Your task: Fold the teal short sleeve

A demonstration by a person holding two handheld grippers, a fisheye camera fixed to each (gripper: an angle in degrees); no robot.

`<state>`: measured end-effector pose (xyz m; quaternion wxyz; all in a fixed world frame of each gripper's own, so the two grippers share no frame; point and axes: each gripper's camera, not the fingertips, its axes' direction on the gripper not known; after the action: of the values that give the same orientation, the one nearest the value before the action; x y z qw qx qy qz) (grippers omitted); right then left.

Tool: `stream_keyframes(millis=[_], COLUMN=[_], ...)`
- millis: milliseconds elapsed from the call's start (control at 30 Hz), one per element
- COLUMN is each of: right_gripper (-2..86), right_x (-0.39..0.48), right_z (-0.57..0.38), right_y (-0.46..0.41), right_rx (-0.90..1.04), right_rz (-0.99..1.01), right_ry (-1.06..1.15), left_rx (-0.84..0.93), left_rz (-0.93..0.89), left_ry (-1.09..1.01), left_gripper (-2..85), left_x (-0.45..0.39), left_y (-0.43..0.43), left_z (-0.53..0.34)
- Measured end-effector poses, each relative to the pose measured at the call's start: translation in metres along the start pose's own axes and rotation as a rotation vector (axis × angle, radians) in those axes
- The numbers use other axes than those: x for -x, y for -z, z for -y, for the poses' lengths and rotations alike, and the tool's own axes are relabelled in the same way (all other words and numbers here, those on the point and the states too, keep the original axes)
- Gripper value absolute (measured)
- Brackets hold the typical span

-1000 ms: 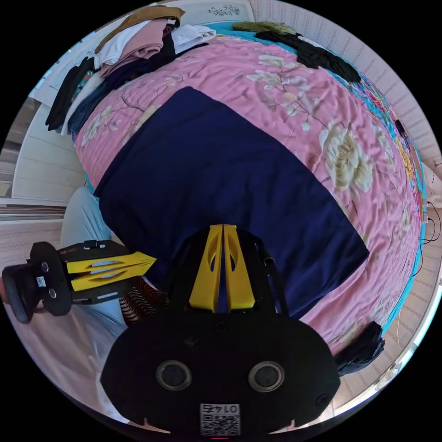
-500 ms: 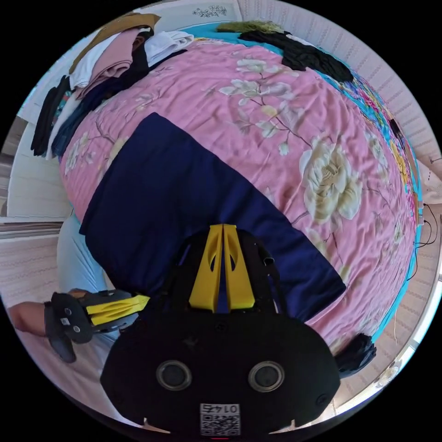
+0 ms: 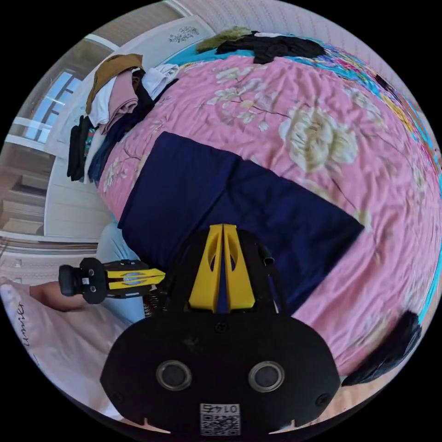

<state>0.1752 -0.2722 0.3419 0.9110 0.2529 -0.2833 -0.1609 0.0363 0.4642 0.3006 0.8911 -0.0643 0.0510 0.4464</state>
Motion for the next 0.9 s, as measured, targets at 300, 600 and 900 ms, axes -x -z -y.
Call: stream_keyframes(millis=[300,600,900], right_gripper=[9.0,1.9,0.9], right_x=[-0.087,-0.133,-0.146], right_z=[-0.162,-0.168,-0.164], right_y=[0.02,0.056,0.088], right_rx=[0.011,-0.069,-0.119], right_rz=[0.065,0.315,0.527], right_ry=[-0.417,-0.385,-0.323], left_rx=[-0.123,-0.043,-0.02], left_rz=[-0.01,-0.059,0.011], left_ry=[-0.188,-0.358,-0.351], left_gripper=[11.3,13.8,8.9], left_x=[-0.057,-0.111,-0.11], left_y=[0.001,-0.035,-0.046], left_z=[0.034,0.07,0.079])
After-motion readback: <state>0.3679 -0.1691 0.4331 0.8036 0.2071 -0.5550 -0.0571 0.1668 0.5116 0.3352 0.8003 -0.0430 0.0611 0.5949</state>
